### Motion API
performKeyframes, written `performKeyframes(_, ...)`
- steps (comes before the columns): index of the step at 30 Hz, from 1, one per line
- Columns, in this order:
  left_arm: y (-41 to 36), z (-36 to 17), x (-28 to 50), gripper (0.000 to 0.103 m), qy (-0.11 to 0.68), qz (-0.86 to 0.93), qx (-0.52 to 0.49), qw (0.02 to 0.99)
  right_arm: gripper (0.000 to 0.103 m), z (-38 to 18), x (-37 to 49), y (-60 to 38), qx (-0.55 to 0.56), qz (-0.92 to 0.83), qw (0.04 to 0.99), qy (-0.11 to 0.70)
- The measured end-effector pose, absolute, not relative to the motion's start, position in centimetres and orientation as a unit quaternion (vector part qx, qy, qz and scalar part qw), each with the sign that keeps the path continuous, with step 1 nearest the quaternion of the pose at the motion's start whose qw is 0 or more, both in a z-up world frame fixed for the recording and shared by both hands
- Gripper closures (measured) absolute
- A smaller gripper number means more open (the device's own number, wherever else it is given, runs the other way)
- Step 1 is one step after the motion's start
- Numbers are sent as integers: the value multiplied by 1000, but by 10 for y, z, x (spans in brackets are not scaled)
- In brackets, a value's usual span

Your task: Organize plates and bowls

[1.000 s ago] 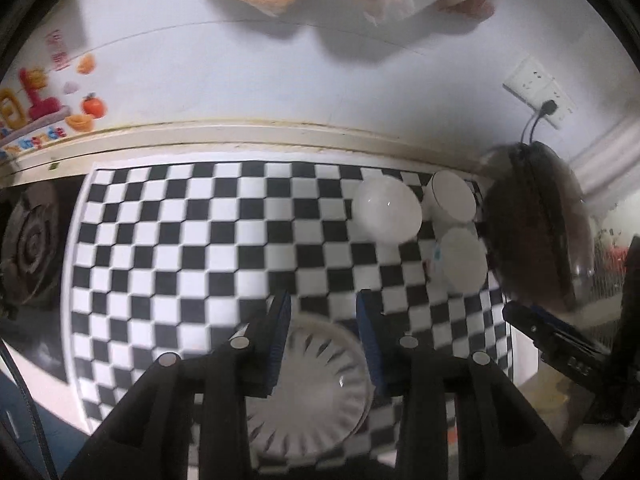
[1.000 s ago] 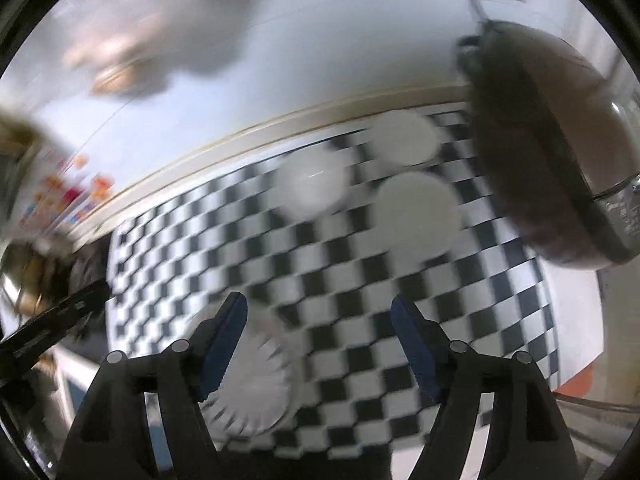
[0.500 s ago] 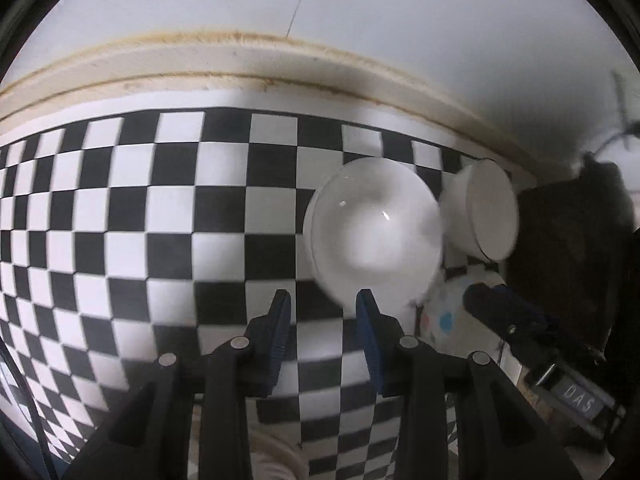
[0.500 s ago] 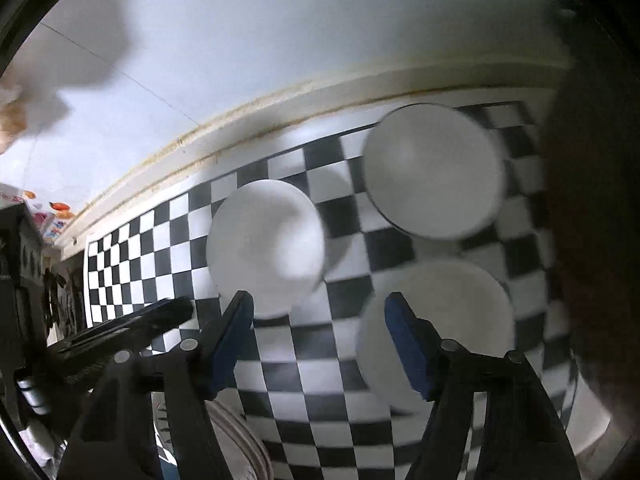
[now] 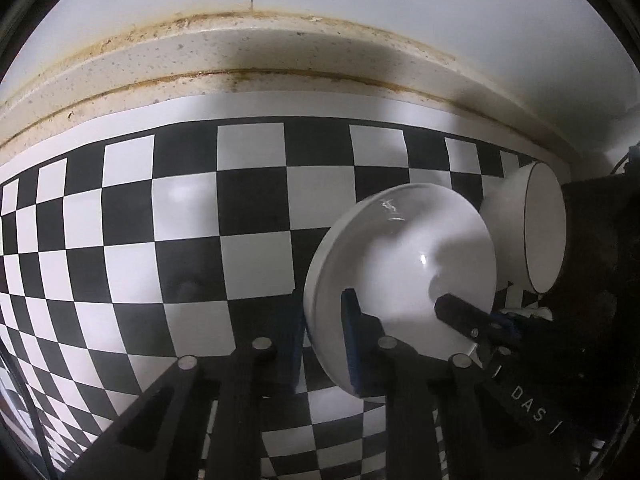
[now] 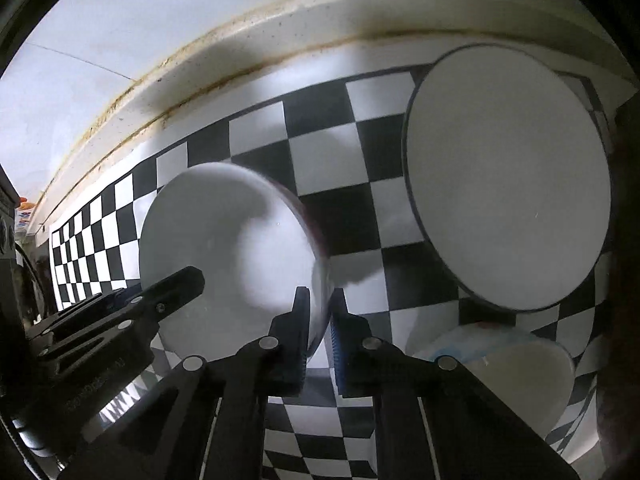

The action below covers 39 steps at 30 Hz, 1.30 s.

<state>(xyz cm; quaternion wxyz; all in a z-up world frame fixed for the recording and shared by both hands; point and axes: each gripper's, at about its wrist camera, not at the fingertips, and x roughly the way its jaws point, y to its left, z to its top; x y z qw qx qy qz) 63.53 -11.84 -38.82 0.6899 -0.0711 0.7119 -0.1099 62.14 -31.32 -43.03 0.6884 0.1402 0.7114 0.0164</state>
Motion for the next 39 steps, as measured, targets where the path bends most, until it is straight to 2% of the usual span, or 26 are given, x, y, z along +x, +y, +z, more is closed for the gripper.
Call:
performKeyframes(11, -113, -324, 583, 88, 676, -116, -45, 727, 92, -386, 586, -302, 138, 46, 715, 684)
performKeyframes(21, -129, -271, 490, 88, 663, -161, -25, 731, 92, -320, 483, -308, 137, 54, 745, 650)
performKeyframes(28, -148, -291, 447, 88, 677, -182, -9, 713, 92, -320, 409, -334, 141, 46, 744, 652)
performKeyframes(39, -173, -357, 404, 88, 725, -174, 15, 667, 92, -394, 356, -353, 142, 38, 712, 686)
